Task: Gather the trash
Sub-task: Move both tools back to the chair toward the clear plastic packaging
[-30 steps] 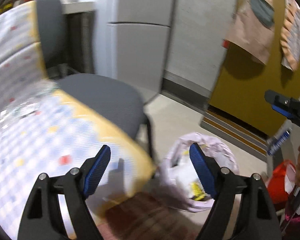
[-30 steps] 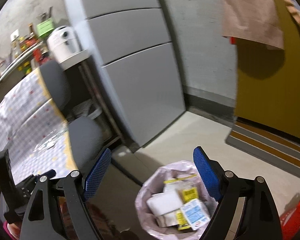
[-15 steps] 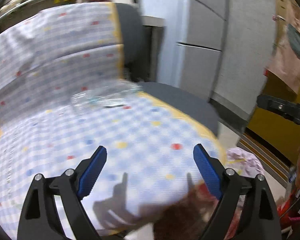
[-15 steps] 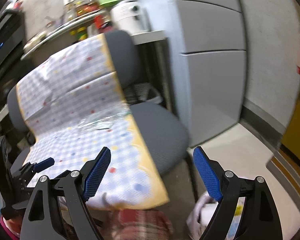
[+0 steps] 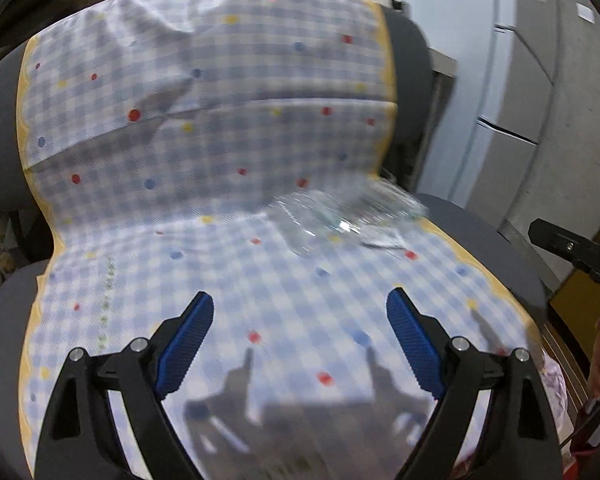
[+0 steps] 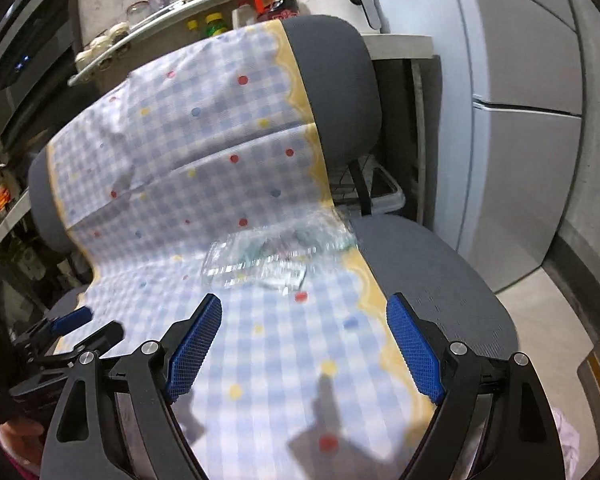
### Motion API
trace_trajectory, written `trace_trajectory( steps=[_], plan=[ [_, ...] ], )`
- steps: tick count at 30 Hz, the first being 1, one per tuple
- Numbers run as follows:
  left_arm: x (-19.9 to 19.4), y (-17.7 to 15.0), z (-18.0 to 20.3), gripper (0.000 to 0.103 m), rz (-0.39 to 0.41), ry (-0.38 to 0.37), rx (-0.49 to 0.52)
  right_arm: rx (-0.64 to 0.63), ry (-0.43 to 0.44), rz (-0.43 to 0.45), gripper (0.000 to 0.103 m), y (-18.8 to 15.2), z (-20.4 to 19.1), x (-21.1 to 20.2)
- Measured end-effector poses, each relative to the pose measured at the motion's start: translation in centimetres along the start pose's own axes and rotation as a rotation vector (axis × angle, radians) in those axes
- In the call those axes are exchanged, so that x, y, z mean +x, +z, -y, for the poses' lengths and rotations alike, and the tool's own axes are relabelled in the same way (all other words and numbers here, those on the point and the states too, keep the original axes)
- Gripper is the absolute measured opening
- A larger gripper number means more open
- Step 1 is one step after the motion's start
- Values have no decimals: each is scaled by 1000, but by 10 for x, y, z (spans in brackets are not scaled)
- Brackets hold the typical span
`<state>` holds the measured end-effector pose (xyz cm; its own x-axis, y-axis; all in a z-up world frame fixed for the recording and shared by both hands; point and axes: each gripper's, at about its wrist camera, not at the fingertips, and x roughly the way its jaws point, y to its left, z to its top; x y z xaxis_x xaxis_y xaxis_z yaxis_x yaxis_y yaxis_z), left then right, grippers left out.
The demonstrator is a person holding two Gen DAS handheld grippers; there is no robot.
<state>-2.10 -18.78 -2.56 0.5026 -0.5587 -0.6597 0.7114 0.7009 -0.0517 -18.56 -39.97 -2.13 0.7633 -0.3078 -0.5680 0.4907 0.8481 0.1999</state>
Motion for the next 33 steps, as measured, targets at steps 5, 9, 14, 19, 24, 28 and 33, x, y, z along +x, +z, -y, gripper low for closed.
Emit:
trace_trajectory(
  steps=[5, 9, 14, 19, 24, 28, 33],
  plan=[
    [47, 31, -13, 86, -32, 38, -29, 38, -6, -90, 78, 25, -6, 83],
    [95, 55, -14, 86, -75, 50, -49, 1, -56, -154, 77, 37, -18, 139],
    [146, 68, -10, 85, -137, 73, -35, -41, -143, -173, 76, 45, -18, 177],
    [163, 59, -5, 78, -240, 18, 0, -12, -119, -278, 75, 34, -5, 196],
    [139, 40, -2, 66, -275, -82, 15, 53, -25, -353, 73, 22, 13, 177],
    [100, 9, 14, 60, -298, -130, 92, 11, 8, -389, 69, -5, 20, 143],
    [52, -24, 30, 60, -269, -151, 193, -15, 40, -366, 66, -29, 25, 90]
  ],
)
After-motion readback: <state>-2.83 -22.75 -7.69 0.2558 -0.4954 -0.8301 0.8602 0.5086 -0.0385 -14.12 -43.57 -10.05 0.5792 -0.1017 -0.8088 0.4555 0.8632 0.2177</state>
